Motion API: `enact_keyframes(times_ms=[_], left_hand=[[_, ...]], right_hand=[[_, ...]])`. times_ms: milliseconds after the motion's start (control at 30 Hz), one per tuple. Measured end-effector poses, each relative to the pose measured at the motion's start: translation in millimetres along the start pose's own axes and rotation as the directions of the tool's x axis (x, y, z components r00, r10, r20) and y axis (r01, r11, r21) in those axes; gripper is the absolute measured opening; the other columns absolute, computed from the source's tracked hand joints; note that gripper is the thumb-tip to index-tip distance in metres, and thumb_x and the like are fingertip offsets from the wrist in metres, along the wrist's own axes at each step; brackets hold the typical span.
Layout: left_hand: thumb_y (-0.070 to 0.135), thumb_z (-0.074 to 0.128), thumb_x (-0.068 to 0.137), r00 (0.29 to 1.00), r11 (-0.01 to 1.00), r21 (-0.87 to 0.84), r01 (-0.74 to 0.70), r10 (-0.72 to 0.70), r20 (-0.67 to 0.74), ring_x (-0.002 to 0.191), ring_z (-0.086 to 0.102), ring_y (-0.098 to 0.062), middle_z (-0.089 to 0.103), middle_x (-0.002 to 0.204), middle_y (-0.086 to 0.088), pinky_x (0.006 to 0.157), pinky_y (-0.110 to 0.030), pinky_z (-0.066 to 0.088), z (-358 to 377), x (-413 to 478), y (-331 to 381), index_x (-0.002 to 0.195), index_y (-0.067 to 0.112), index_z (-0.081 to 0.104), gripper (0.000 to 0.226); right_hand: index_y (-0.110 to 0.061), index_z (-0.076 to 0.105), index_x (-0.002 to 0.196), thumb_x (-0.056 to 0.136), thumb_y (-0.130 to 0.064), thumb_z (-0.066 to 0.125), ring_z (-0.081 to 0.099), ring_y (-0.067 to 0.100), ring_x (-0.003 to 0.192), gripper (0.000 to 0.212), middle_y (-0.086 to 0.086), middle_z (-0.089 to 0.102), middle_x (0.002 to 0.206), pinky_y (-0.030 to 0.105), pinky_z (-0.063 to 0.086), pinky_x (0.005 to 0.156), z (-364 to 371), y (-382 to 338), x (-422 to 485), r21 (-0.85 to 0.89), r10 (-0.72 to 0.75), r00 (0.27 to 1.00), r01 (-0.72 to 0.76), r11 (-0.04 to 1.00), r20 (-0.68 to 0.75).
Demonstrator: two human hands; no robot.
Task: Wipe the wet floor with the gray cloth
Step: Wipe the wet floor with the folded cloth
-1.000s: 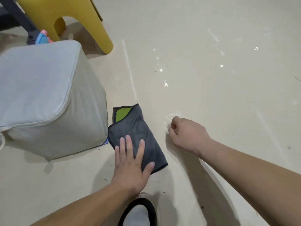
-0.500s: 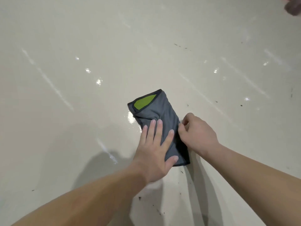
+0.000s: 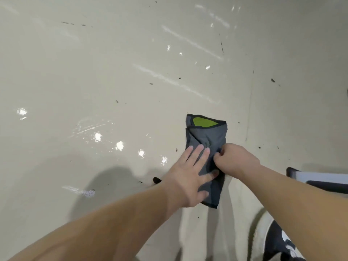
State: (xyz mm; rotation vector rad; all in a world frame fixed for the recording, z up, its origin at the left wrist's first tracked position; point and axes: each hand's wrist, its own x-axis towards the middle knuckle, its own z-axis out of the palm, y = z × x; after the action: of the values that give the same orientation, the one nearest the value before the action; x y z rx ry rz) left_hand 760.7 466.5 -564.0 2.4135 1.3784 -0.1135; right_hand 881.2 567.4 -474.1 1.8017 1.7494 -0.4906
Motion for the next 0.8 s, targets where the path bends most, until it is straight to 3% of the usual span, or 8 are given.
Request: enact_keyframes(times_ms=[67,133,233,333,467,567,667,800], left_hand=[[0.06,0.025,0.101,0.989,0.99,0.035,-0.137,0.135,0.069,0.149,-0.034,-0.044,-0.024,0.167,-0.02,0.118,-0.059,-0.022,8,-14,25,0.162,0.044,0.005,0.066],[0.057,0.026,0.101,0.966,0.969,0.041,-0.242,0.237,0.106,0.152,-0.031,-0.041,-0.022,0.169,-0.018,0.117,-0.057,-0.026,14,-31,42,0.162,0.044,0.007,0.065],[0.056,0.027,0.103,0.973,0.975,0.012,-0.223,0.222,0.058,0.154,-0.028,-0.034,-0.023,0.168,-0.015,0.118,-0.051,-0.026,20,-58,36,0.163,0.043,0.011,0.064],[0.059,0.028,0.101,0.99,0.99,0.023,-0.137,0.138,-0.024,0.156,-0.024,-0.031,-0.02,0.169,-0.014,0.122,-0.05,-0.019,27,-89,7,0.161,0.046,0.013,0.064],[0.059,0.045,0.094,0.989,0.998,-0.062,-0.011,0.002,-0.146,0.16,-0.003,-0.03,0.006,0.172,-0.014,0.128,-0.05,0.001,35,-146,-52,0.157,0.045,0.034,0.065],[0.062,0.038,0.096,0.973,0.983,-0.031,0.183,-0.185,-0.141,0.159,-0.011,-0.029,-0.002,0.172,-0.013,0.128,-0.051,-0.001,34,-193,-84,0.16,0.045,0.024,0.067],[0.063,0.037,0.098,0.877,0.893,-0.143,0.427,-0.447,-0.175,0.159,-0.014,-0.029,-0.007,0.172,-0.013,0.128,-0.053,0.003,40,-233,-82,0.161,0.044,0.021,0.067],[0.062,0.038,0.099,0.682,0.68,-0.292,0.673,-0.723,-0.112,0.159,-0.013,-0.032,-0.004,0.172,-0.017,0.125,-0.057,0.007,54,-260,-39,0.162,0.039,0.021,0.069]], right_hand=[[-0.019,0.056,0.082,0.086,-0.035,0.048,0.063,0.025,0.078,0.019,0.002,0.063,0.084,0.036,0.055,0.083,-6,-3,-6,-0.195,0.107,0.983,-0.076,0.978,0.152],[-0.011,0.056,0.084,0.089,-0.024,0.047,0.058,0.024,0.064,0.017,0.007,0.062,0.075,0.03,0.053,0.071,-13,-12,-14,-0.309,0.229,0.92,-0.128,0.943,0.319],[-0.006,0.055,0.094,0.097,-0.018,0.043,0.049,0.021,0.052,0.017,0.011,0.057,0.069,0.026,0.042,0.052,-20,-39,-21,-0.373,0.285,0.837,-0.107,0.922,0.467],[-0.002,0.059,0.098,0.097,-0.016,0.045,0.053,0.021,0.054,0.02,0.014,0.065,0.08,0.026,0.041,0.05,-18,-83,-23,-0.359,0.152,0.888,0.016,0.933,0.434],[-0.003,0.06,0.084,0.093,-0.015,0.048,0.055,0.024,0.057,0.02,0.014,0.064,0.077,0.028,0.044,0.053,-12,-162,-32,-0.339,-0.091,0.917,0.234,0.911,0.388],[-0.008,0.059,0.075,0.087,-0.021,0.053,0.059,0.026,0.064,0.019,0.009,0.063,0.073,0.031,0.05,0.064,-5,-215,-38,-0.28,-0.335,0.897,0.413,0.866,0.287],[-0.018,0.06,0.086,0.087,-0.033,0.054,0.061,0.027,0.084,0.016,0.0,0.063,0.088,0.033,0.045,0.067,10,-260,-48,-0.269,-0.622,0.774,0.629,0.729,0.122],[-0.028,0.059,0.09,0.092,-0.04,0.055,0.059,0.022,0.098,0.013,-0.007,0.059,0.097,0.033,0.047,0.074,31,-306,-76,-0.292,-0.875,0.463,0.864,0.411,0.138]])
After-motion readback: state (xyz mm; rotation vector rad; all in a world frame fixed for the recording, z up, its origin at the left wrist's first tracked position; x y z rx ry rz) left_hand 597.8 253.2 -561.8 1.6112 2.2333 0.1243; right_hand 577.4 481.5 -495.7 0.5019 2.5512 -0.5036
